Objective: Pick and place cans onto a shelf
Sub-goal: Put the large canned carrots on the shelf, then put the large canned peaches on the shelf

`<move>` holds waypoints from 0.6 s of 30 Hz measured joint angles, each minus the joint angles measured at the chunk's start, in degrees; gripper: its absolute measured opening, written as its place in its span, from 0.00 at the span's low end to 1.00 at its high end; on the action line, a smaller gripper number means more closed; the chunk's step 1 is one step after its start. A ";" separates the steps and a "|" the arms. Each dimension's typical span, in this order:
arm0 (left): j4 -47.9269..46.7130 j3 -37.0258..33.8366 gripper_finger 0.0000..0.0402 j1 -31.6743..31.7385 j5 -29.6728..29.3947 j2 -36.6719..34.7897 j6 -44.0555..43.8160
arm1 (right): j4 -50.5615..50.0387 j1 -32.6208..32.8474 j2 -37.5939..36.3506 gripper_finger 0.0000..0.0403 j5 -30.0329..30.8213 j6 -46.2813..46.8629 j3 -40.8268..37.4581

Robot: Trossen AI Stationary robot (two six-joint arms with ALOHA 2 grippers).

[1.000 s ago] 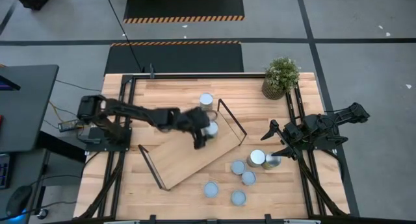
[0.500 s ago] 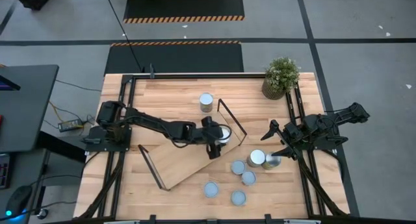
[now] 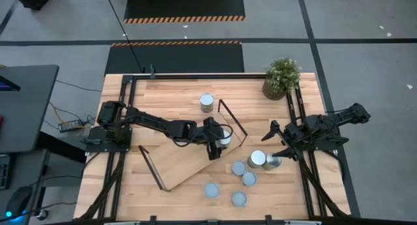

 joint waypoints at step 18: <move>-4.80 -0.06 0.97 -1.35 -5.77 -10.26 7.52 | 0.01 0.00 0.01 0.95 0.00 0.00 -0.01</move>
